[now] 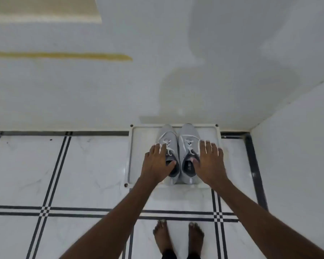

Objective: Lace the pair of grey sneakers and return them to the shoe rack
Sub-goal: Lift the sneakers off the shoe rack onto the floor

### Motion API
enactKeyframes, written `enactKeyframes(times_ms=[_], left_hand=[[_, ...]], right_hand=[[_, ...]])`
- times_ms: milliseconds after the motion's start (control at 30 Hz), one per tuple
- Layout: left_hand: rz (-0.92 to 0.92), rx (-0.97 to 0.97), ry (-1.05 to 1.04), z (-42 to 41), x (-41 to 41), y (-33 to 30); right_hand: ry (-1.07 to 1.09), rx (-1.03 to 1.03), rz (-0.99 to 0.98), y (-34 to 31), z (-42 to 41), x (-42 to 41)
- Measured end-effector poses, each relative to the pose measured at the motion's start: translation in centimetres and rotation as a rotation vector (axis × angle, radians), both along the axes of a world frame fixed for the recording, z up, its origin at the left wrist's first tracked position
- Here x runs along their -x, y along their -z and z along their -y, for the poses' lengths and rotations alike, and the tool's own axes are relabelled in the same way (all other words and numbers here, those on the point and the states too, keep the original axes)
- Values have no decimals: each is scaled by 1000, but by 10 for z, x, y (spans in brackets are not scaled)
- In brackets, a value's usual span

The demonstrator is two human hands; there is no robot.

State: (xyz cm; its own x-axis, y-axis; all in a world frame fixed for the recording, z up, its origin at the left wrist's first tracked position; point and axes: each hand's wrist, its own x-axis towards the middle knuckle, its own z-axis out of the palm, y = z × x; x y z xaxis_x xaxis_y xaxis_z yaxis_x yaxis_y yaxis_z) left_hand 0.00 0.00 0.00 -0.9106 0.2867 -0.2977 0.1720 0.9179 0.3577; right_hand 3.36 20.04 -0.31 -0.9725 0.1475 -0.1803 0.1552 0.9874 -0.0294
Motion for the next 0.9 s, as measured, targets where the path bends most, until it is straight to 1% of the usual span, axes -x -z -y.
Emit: enactKeyframes(times_ms=[33,133,200,267,367,500,633,733,900], left_hand=[[61,-6,-6,-4,5,22],[177,-44,-81,-11,15,73],[239,-83,-117,-15,20,103],[185,-77,-134,-17,26,115],[90,2,-166,-20,32,131],[12,20,-183,-20,30,137],[-19,6,-230,-17,25,132],[-24,-15,-253,-14,13,116],[-108,-69,-297,0,-14,92]], right_hand=[[18,4,70,24,-2,4],[71,38,182,76,-10,8],[124,130,214,108,-14,10],[190,240,192,121,-18,14],[253,360,212,136,-23,23],[316,432,222,139,-19,32],[337,457,209,133,-19,27],[339,464,195,122,-19,18],[316,468,117,96,-17,-7]])
